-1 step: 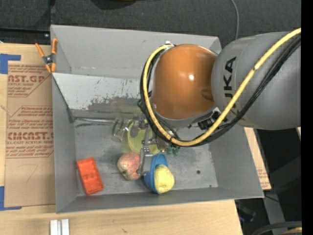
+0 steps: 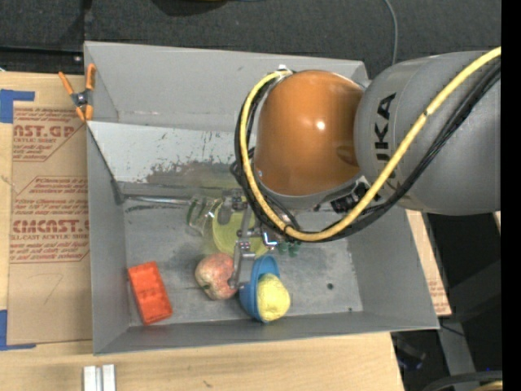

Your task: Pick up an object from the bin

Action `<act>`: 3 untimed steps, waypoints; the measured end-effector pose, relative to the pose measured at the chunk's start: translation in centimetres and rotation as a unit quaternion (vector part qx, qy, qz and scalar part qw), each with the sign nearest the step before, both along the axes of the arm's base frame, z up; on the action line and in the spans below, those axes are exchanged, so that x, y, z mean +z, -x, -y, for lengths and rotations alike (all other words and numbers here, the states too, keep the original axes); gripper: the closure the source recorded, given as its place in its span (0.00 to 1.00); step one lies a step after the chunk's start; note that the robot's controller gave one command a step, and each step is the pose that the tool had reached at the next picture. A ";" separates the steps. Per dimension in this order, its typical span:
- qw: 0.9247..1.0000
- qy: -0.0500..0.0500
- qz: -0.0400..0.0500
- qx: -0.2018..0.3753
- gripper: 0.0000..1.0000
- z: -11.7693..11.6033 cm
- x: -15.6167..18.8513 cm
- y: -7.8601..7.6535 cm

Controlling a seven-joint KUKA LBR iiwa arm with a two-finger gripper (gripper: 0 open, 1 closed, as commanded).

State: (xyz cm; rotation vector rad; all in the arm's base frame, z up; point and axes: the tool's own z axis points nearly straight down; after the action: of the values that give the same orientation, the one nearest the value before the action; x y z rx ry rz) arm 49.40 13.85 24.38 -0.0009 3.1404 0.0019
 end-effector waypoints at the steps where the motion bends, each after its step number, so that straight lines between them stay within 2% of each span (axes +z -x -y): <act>1: 1.000 0.000 -0.002 0.012 0.00 4.0 -13.1 -5.0; 2: 1.000 -0.001 0.000 -0.006 0.00 5.6 -17.4 -6.3; 3: 0.992 -0.001 0.000 0.128 0.00 0.1 -17.3 -7.8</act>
Offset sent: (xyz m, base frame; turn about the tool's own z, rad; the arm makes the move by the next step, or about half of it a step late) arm 0.0629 -0.0571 -0.1738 0.0128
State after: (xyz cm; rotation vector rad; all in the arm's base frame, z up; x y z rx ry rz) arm 57.18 13.74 7.03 -0.4030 3.1143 0.0056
